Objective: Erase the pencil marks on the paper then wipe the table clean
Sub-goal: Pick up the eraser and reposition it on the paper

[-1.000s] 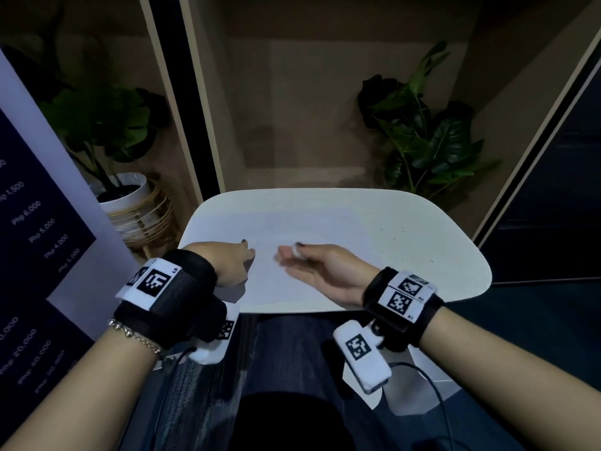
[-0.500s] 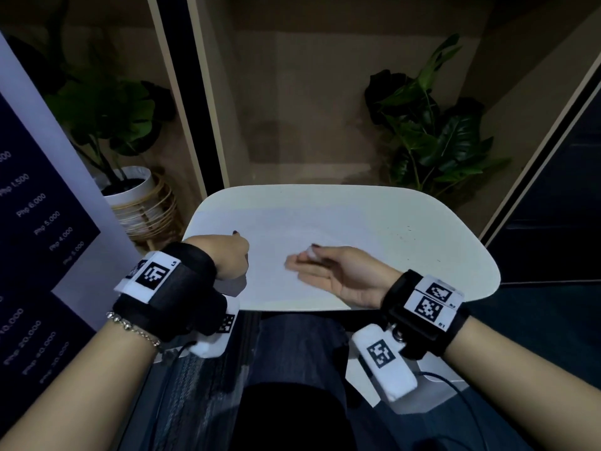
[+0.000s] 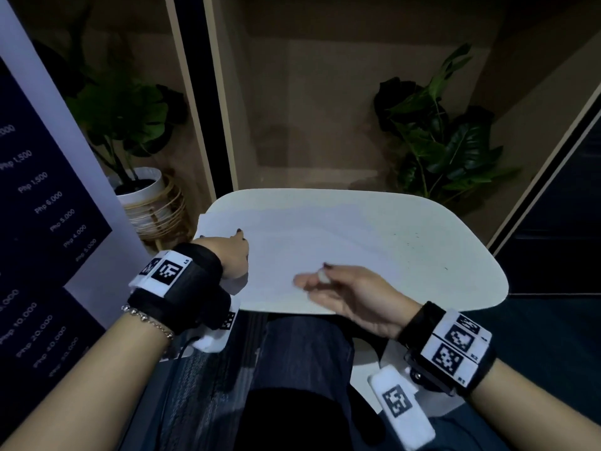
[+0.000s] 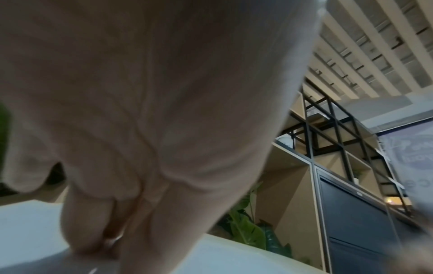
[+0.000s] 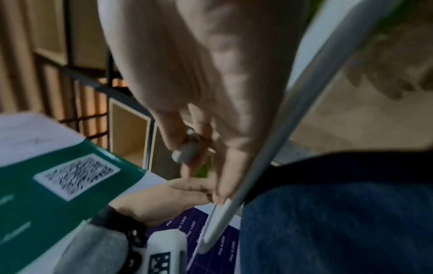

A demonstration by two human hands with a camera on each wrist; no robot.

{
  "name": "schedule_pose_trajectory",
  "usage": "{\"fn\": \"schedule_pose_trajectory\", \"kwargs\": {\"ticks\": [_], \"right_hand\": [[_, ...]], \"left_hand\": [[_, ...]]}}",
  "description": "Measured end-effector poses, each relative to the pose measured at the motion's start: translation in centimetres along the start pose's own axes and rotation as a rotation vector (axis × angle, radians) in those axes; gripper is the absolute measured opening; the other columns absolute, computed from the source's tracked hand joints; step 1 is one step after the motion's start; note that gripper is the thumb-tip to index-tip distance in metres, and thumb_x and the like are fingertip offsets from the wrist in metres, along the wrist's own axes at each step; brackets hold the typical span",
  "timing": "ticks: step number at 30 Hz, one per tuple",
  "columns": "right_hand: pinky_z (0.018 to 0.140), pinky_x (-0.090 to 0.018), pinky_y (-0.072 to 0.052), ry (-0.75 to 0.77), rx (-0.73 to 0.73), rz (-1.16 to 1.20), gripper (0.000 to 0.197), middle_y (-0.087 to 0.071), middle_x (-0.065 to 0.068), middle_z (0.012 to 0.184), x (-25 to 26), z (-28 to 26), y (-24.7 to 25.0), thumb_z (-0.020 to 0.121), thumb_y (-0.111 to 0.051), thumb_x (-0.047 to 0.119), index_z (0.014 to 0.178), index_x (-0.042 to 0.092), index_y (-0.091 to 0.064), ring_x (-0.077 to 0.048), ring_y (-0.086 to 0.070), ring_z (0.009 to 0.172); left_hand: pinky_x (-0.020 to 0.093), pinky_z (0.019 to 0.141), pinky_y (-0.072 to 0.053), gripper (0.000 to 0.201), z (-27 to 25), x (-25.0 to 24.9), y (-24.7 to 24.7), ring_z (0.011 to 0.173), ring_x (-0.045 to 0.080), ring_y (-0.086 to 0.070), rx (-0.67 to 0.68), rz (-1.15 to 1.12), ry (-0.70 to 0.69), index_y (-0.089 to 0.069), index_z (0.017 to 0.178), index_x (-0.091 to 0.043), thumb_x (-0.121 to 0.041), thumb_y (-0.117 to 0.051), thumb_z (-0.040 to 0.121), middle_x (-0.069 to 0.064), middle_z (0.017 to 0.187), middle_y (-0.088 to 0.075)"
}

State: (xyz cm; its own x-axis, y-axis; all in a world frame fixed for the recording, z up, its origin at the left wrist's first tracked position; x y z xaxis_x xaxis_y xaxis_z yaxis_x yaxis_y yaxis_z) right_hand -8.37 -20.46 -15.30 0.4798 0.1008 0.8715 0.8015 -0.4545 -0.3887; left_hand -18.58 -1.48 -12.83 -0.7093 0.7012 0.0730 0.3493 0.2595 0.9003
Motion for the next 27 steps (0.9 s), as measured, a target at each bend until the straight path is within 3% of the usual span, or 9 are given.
{"fn": "schedule_pose_trajectory", "kwargs": {"ticks": [2,4,7,9,14,19,21,24,27], "right_hand": [[0.092,-0.030,-0.054,0.190,-0.282,0.041,0.027,-0.065,-0.017,0.098,0.5,0.6,0.9,0.100,-0.046,0.000,0.078,0.000,-0.062,-0.026,-0.060,0.102],[0.093,-0.039,-0.051,0.351,-0.370,0.086,0.025,-0.059,-0.016,0.092,1.2,0.4,0.7,0.101,-0.043,-0.002,0.080,0.002,-0.055,-0.029,-0.059,0.095],[0.100,-0.035,-0.051,0.164,-0.097,0.016,0.023,-0.069,-0.023,0.107,0.7,-0.5,-1.0,0.102,-0.045,0.006,0.096,-0.008,-0.063,-0.045,-0.061,0.115],[0.096,-0.029,-0.051,-0.002,0.018,-0.092,0.026,-0.069,-0.024,0.117,-0.1,-0.9,-0.9,0.103,-0.046,0.011,0.099,-0.009,-0.063,-0.038,-0.062,0.117],[0.085,-0.027,-0.057,0.009,-0.206,-0.046,0.025,-0.070,-0.021,0.109,1.0,-0.5,2.1,0.104,-0.041,0.009,0.086,0.000,-0.056,-0.023,-0.072,0.100],[0.086,-0.032,-0.051,0.328,-0.531,0.105,0.029,-0.057,-0.011,0.084,2.6,-0.2,4.3,0.101,-0.044,-0.001,0.074,0.003,-0.053,-0.023,-0.058,0.080],[0.080,-0.029,-0.055,0.342,-0.375,0.054,0.026,-0.062,-0.015,0.088,2.8,-0.4,3.7,0.101,-0.045,-0.001,0.078,0.000,-0.056,-0.027,-0.061,0.084],[0.084,-0.029,-0.056,0.013,0.021,-0.223,0.022,-0.069,-0.022,0.102,1.6,-1.2,2.6,0.100,-0.044,0.003,0.091,-0.006,-0.062,-0.031,-0.070,0.097],[0.078,-0.029,-0.055,0.114,-0.255,-0.141,0.023,-0.064,-0.022,0.094,2.4,-0.2,5.5,0.099,-0.046,-0.001,0.082,-0.005,-0.060,-0.024,-0.068,0.084]], "left_hand": [[0.045,0.118,-0.020,0.049,-0.4,0.2,0.3,0.145,0.037,-0.023,-0.004,-0.025,0.032,-0.027,0.151,0.001,-0.013,-0.032,0.105,0.021,0.159,-0.016],[0.044,0.115,-0.022,0.047,-0.7,0.8,0.8,0.142,0.037,-0.028,0.045,0.085,0.030,-0.028,0.151,0.001,-0.019,-0.025,0.108,0.021,0.157,-0.024],[0.040,0.114,-0.028,0.050,-0.9,1.8,1.5,0.139,0.033,-0.035,0.036,0.079,0.056,-0.035,0.146,0.000,-0.031,-0.035,0.106,0.017,0.154,-0.031],[0.041,0.110,-0.033,0.050,-0.7,1.9,1.5,0.134,0.033,-0.040,-0.029,0.053,-0.012,-0.035,0.145,-0.005,-0.035,-0.039,0.104,0.015,0.152,-0.033],[0.046,0.119,-0.016,0.063,-2.2,-1.7,0.6,0.151,0.028,-0.007,0.055,-0.020,-0.265,-0.003,0.157,-0.030,-0.037,-0.038,0.105,0.006,0.165,0.004],[0.047,0.120,-0.013,0.061,-2.6,-3.0,-0.4,0.151,0.032,0.007,0.092,0.048,-0.261,0.007,0.156,-0.035,-0.039,-0.030,0.107,0.007,0.163,0.016],[0.048,0.120,-0.013,0.062,-2.7,-3.0,-0.4,0.151,0.031,0.008,0.091,0.054,-0.249,0.007,0.155,-0.036,-0.041,-0.029,0.106,0.007,0.163,0.016],[0.049,0.120,-0.012,0.063,-2.9,-2.9,-0.4,0.151,0.029,0.008,0.113,0.081,-0.241,0.009,0.155,-0.037,-0.044,-0.030,0.105,0.005,0.163,0.016],[0.047,0.119,-0.011,0.064,-3.3,-2.6,-0.2,0.151,0.027,0.010,0.140,0.126,-0.235,0.013,0.154,-0.038,-0.047,-0.027,0.105,0.004,0.163,0.019]]}}
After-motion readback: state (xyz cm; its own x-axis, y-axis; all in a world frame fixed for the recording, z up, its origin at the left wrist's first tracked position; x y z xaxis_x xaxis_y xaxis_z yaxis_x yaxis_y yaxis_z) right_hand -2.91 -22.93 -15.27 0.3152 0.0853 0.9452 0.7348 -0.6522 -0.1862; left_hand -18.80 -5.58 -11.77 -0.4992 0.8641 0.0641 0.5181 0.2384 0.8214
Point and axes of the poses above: each hand's wrist, its own z-axis towards the middle knuckle, its own y-axis out of the back of the hand, x = y × z, the point moved 3 cm from there along z, towards the middle knuckle
